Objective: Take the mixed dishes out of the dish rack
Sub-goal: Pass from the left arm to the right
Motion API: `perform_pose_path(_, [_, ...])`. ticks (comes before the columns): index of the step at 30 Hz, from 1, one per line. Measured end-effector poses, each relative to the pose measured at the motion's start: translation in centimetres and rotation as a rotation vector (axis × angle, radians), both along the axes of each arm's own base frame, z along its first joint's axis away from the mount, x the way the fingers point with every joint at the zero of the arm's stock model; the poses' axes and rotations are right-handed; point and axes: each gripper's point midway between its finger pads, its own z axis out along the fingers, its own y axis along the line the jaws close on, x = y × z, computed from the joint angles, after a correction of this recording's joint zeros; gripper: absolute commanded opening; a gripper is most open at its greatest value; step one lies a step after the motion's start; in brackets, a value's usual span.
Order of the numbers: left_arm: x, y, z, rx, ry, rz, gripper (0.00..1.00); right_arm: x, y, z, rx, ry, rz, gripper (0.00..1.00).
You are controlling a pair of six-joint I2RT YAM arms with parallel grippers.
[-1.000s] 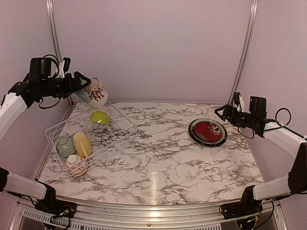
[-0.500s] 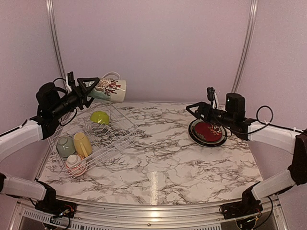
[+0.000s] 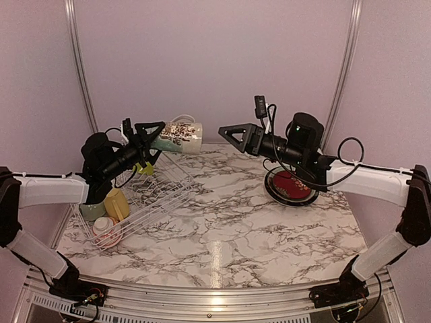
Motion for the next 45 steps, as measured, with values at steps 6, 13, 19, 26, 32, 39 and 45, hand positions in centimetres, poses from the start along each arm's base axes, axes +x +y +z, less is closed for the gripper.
perform_pose_path(6, [0.3, -2.0, -2.0, -0.044, 0.052, -0.048, 0.08, 0.9, 1.6, -1.1, 0.023, 0.038, 0.033, 0.84])
perform_pose_path(13, [-0.3, -3.8, -2.4, -0.073, 0.063, -0.099, 0.07, 1.4, 2.9, -4.3, -0.001, 0.126, 0.074, 0.71])
perform_pose_path(19, [-0.1, -5.3, -2.0, -0.108, 0.05, -0.129, 0.07, 0.7, 4.0, -4.3, 0.017, 0.143, 0.129, 0.47])
perform_pose_path(26, [-0.4, -6.5, -2.6, -0.105, 0.056, -0.166, 0.19, 0.4, 4.2, -3.9, 0.032, 0.14, 0.152, 0.25])
perform_pose_path(32, [-0.8, -7.2, -2.4, -0.076, 0.027, -0.182, 0.44, 0.5, 4.1, -3.9, 0.033, 0.14, 0.15, 0.07])
perform_pose_path(39, [-1.9, -7.1, -0.5, -0.05, -0.039, -0.2, 0.88, -0.8, 3.8, -2.1, 0.031, 0.085, 0.164, 0.0])
perform_pose_path(45, [-2.1, -6.2, -0.5, 0.151, -0.101, -0.149, 0.99, -1.9, 1.9, -0.6, -0.071, 0.004, 0.07, 0.0])
